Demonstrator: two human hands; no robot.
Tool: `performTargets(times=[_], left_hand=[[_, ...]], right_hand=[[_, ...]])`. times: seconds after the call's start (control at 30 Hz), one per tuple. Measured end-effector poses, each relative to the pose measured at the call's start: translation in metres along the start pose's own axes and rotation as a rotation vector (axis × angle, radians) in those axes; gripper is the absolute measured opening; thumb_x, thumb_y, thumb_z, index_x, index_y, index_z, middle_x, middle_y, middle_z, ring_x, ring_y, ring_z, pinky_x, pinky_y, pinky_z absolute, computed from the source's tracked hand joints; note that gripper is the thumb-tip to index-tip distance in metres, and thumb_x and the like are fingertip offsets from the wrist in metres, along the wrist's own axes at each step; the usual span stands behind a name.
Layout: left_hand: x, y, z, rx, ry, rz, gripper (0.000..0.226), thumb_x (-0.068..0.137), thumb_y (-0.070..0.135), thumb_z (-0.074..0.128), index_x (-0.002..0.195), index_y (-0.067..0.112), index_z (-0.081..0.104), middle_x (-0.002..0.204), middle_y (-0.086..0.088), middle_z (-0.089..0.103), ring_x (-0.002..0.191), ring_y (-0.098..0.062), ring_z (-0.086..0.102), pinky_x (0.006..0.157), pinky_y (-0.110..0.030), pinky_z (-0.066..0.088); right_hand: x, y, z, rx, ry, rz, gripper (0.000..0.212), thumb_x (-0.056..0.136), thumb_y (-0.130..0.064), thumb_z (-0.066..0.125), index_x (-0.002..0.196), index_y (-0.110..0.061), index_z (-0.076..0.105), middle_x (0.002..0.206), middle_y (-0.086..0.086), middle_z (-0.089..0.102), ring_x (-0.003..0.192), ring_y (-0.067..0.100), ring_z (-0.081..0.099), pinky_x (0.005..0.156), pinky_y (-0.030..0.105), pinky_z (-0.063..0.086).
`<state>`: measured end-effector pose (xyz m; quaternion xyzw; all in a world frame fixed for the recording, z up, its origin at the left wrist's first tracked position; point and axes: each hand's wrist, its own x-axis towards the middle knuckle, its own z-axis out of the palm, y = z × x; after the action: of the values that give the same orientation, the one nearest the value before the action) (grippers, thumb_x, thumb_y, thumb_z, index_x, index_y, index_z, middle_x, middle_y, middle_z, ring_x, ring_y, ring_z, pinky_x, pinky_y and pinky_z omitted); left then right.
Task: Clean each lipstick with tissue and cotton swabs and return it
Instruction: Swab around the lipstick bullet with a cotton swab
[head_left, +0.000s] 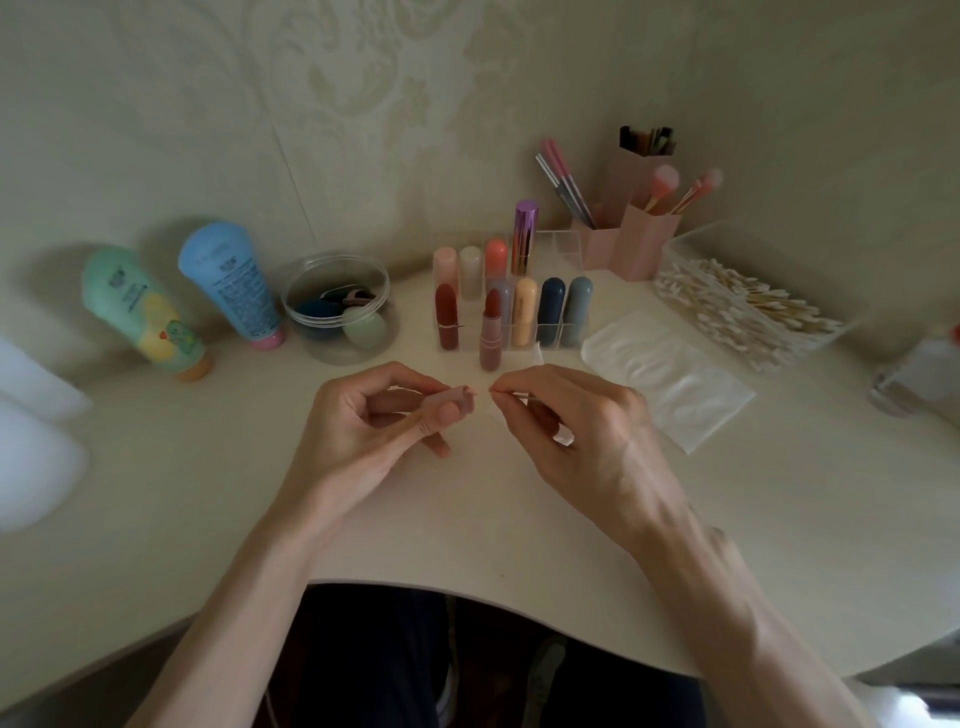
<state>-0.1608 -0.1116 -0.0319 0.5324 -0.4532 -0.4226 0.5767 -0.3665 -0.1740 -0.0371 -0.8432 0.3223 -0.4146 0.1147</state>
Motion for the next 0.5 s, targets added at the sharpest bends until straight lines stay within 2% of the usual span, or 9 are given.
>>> performTargets(times=[0.1,0.2,0.3,0.37,0.5], left_hand=[[0.0012,-0.0026,-0.0021,-0.013,-0.006,-0.003,0.027,0.072,0.025,0.086,0.090,0.008,0.076,0.094,-0.015,0.080,0.085,-0.056,0.068,0.062,-0.034,0.056],[0.0017,-0.0039,-0.0031,-0.005,-0.004,-0.011,0.029,0.073,0.026,0.086,0.093,0.008,0.077,0.094,-0.016,0.079,0.087,-0.059,0.065,0.064,-0.035,0.055],[0.0012,-0.0033,-0.0023,-0.027,-0.009,0.012,0.030,0.073,0.023,0.086,0.094,0.003,0.077,0.094,-0.016,0.079,0.085,-0.059,0.064,0.060,-0.030,0.054],[0.0009,-0.0023,-0.0013,-0.029,-0.010,0.025,0.028,0.075,0.017,0.083,0.095,-0.002,0.075,0.093,-0.015,0.080,0.081,-0.054,0.065,0.059,-0.025,0.053],[-0.0009,0.0029,0.0004,-0.013,-0.006,0.025,0.029,0.075,0.016,0.080,0.096,-0.005,0.075,0.089,-0.012,0.080,0.066,-0.022,0.067,0.055,-0.017,0.048]], right_hand=[[-0.0001,0.0015,0.0011,-0.008,-0.003,-0.021,0.011,0.103,-0.021,0.068,0.104,-0.015,0.077,0.086,-0.008,0.070,0.072,-0.001,0.047,0.061,0.034,0.053],[0.0000,0.0021,0.0015,-0.009,-0.006,-0.042,0.014,0.105,-0.023,0.066,0.103,-0.016,0.078,0.085,-0.006,0.070,0.069,0.008,0.056,0.060,0.037,0.052],[-0.0002,0.0015,0.0023,-0.026,-0.008,-0.055,0.015,0.105,-0.024,0.066,0.102,-0.016,0.078,0.082,-0.005,0.070,0.067,0.014,0.059,0.058,0.039,0.052],[-0.0002,0.0015,0.0026,-0.037,-0.010,-0.052,0.016,0.106,-0.025,0.065,0.102,-0.016,0.077,0.081,-0.005,0.069,0.067,0.014,0.059,0.057,0.039,0.052],[-0.0010,0.0008,0.0029,-0.033,-0.037,-0.040,0.016,0.105,-0.025,0.065,0.103,-0.017,0.078,0.084,-0.006,0.071,0.069,0.013,0.062,0.060,0.037,0.053]])
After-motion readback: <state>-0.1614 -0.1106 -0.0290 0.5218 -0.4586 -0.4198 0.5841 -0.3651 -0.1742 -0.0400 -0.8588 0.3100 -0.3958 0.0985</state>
